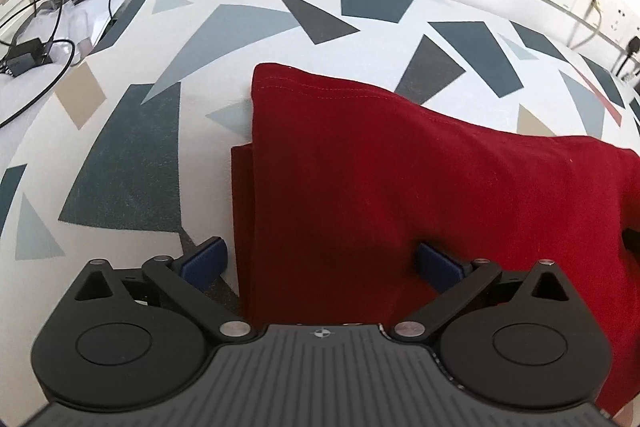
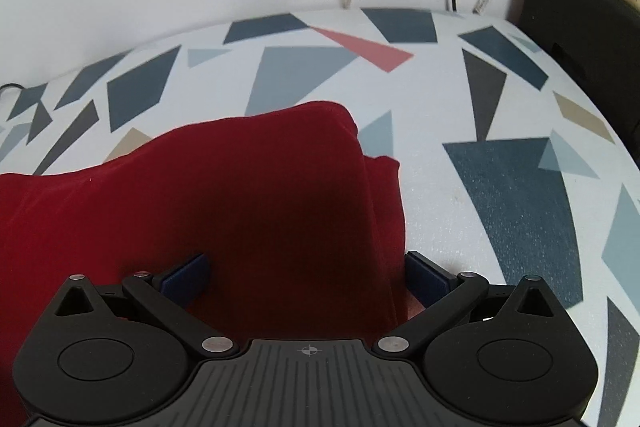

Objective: Fold clothes

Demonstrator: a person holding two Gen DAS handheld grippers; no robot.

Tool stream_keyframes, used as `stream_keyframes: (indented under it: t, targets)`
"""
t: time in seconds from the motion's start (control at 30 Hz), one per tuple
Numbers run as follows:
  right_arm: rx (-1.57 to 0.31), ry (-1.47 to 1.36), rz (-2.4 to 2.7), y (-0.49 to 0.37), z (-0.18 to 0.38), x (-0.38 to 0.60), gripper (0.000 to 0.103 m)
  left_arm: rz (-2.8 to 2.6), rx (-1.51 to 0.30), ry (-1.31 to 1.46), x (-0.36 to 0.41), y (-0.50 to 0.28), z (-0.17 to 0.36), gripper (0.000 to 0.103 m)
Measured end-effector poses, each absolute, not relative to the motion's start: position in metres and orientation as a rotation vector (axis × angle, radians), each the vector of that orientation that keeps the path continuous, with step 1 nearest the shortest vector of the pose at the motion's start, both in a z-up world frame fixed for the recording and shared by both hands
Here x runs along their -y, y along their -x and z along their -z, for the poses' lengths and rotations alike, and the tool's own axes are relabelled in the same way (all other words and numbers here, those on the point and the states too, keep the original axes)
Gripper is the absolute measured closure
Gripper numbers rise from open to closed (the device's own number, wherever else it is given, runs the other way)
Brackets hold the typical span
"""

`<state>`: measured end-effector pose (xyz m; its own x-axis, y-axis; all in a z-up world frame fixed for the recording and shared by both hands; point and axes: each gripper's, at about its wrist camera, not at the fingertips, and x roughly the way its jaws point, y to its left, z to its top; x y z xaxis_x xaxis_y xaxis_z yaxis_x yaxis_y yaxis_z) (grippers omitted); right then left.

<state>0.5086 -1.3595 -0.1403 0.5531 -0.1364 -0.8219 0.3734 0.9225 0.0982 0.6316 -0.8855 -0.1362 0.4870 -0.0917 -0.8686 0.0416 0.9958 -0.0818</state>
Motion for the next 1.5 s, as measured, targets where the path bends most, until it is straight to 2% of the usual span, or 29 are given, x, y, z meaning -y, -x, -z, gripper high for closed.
stream_keyframes:
  t: [0.8,1.5]
  targets:
    - [-0.852,-0.231,0.334,-0.505,0.148,1.349,0.001,0.165,-0.944,-0.031,0.89,-0.629,0.142,0.0]
    - [-0.854,-0.225,0.32,-0.506,0.148,1.35,0.001,0.253,-0.961,-0.042,0.878,-0.635,0.14,0.0]
